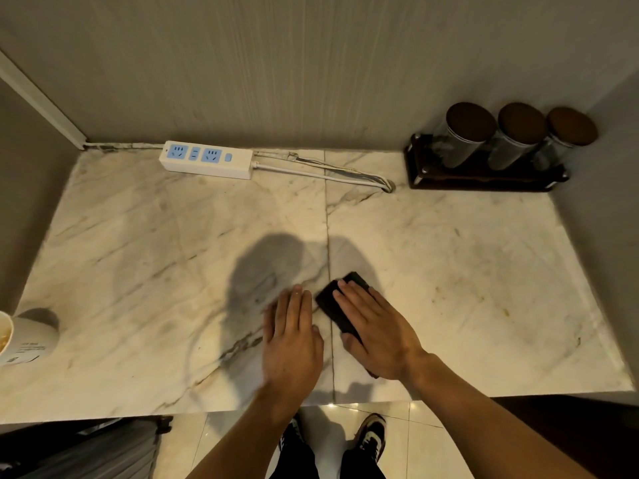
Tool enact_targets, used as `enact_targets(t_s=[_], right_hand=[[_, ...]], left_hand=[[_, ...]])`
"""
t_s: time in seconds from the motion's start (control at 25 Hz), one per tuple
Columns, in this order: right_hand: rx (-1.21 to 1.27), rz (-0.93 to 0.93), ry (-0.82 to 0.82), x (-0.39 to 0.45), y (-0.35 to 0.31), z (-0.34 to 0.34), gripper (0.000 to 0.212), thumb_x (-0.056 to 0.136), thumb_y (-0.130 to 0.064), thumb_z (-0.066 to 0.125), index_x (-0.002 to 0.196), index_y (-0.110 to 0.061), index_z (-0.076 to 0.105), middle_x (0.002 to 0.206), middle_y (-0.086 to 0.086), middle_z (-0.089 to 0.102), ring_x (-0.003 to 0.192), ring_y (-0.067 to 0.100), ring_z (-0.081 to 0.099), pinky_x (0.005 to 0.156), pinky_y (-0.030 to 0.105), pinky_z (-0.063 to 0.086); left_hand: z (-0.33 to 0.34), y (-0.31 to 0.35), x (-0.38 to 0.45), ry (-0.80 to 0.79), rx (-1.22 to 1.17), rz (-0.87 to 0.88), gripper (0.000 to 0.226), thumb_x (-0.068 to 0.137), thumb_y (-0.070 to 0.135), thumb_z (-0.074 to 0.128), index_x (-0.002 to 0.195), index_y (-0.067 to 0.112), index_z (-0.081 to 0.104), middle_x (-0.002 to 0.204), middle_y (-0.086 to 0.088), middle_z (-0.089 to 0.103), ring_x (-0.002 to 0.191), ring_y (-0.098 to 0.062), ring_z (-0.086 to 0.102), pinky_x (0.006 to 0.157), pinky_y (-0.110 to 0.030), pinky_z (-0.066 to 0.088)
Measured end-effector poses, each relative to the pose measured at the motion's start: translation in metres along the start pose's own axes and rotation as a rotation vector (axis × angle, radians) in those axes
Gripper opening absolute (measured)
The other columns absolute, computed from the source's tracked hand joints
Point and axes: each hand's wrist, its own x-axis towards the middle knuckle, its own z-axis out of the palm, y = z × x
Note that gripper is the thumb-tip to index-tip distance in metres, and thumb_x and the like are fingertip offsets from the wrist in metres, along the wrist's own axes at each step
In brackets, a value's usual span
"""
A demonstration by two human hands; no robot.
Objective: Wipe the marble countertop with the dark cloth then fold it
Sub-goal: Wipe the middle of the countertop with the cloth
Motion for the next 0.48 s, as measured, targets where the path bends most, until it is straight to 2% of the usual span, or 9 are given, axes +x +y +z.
enact_targets(t_s=[0.32,0.48], right_hand=[[0.038,-0.026,0.021,0.036,0.027,-0.011,0.068,0.094,-0.043,0.039,0.152,-0.014,0.019,0.160,0.003,0.015,0.148,0.017,0.010,0.118,0.040,0.019],[0.021,-0.009,0.016,0.060,0.041,-0.016,0.069,0.093,-0.044,0.035,0.153,-0.015,0.015,0.161,0.002,0.012,0.148,0.016,0.007,0.119,0.039,0.015]], left_hand=[[0.013,0.007,0.009,-0.042,0.038,-0.057,0.058,0.093,0.036,0.029,0.144,0.010,0.039,0.153,-0.010,0.036,0.142,-0.028,0.030,0.116,-0.051,0.016],[0.014,0.008,0.011,-0.054,0.073,-0.076,0.058,0.092,0.038,0.035,0.144,0.014,0.040,0.154,-0.008,0.035,0.143,-0.026,0.028,0.115,-0.050,0.014]])
